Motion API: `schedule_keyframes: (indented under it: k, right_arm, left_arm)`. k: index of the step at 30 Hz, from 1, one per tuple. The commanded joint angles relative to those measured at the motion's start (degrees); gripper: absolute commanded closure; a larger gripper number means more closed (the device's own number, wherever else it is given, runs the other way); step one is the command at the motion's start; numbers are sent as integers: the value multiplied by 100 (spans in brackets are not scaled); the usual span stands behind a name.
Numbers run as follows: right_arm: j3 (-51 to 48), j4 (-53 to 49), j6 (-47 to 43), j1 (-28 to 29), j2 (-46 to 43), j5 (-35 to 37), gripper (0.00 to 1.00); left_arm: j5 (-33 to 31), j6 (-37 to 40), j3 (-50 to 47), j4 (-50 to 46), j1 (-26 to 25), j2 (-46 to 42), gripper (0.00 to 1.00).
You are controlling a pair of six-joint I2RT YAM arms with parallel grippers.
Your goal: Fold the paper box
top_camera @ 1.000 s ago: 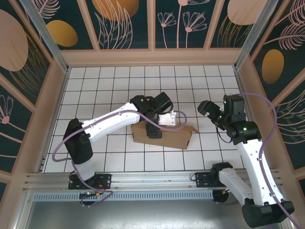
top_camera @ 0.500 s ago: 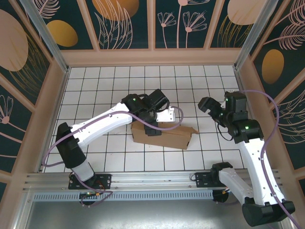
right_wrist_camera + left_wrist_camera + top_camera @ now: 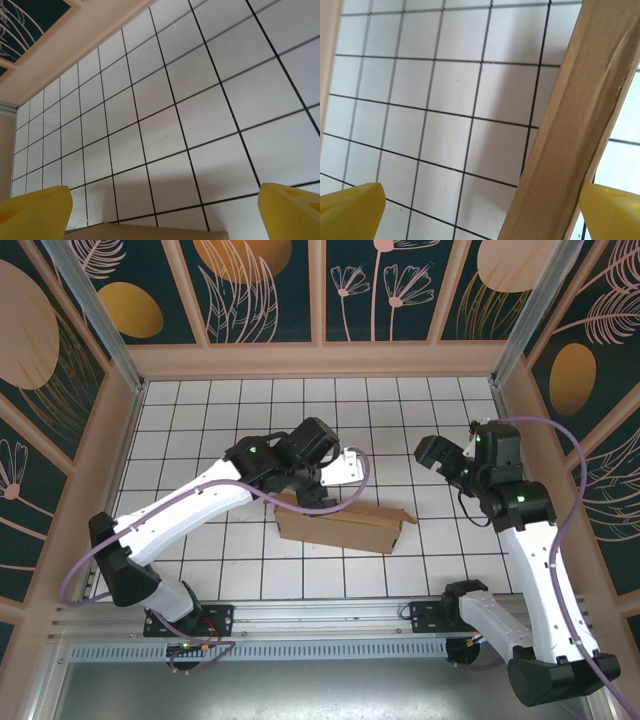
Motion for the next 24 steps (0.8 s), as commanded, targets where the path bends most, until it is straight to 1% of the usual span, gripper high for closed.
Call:
schedule_keyframes:
  k: [1,3,6,7,9,11,12,14,15,16,17,19,21,24]
  right_arm:
    - [441,-73,-453,40,45,-67,6]
    - [599,-140,-559,49,79,-82,9]
    - [712,-138,-819,117,112,-312,16]
    - [736,-155,-895,164,123,-308,19]
    - [790,-149,-1098,227,174,-379,24]
    - [798,-101,-1491,338,177,-385,27]
    - [758,-21,-1857,419,120,-431,28]
    - [521,373,-2800,635,-226,-759,33]
    - [387,572,-3289,813,-474,-795,36]
    - [287,700,-3629,1008,-671,-652,36]
    - [241,760,-3879,1143,-794,-536,37]
    - [153,723,-4347,1266,-972,-663,37]
    - [110,482,-4733,1504,-1059,-733,37]
    - [74,205,-4792,1806,-1142,-1078,31]
  left_arm:
    - [-169,-404,243,425,48,-366,1]
    - [-154,-752,333,510,62,-539,1]
    - [-279,-1467,335,806,77,-861,1]
    - [-272,-1601,212,959,124,-1020,1]
    - [-237,-1720,-380,1479,292,-1460,1]
    - [-157,-1628,-1081,1831,485,-1910,6]
    - [-75,-1585,-1406,1964,613,-2129,8]
    - [234,-1402,-2003,2184,917,-2529,14]
    - [244,-1263,-2286,2308,1011,-2760,17]
    - [210,-1154,-2548,2426,1079,-2982,19]
    - [239,-1045,-2735,2445,1138,-3134,20]
    - [387,-631,-3085,2258,1192,-3391,22]
    - [391,-329,-3447,2113,1208,-3657,22]
    - [507,-76,-3862,1968,1479,-3920,24]
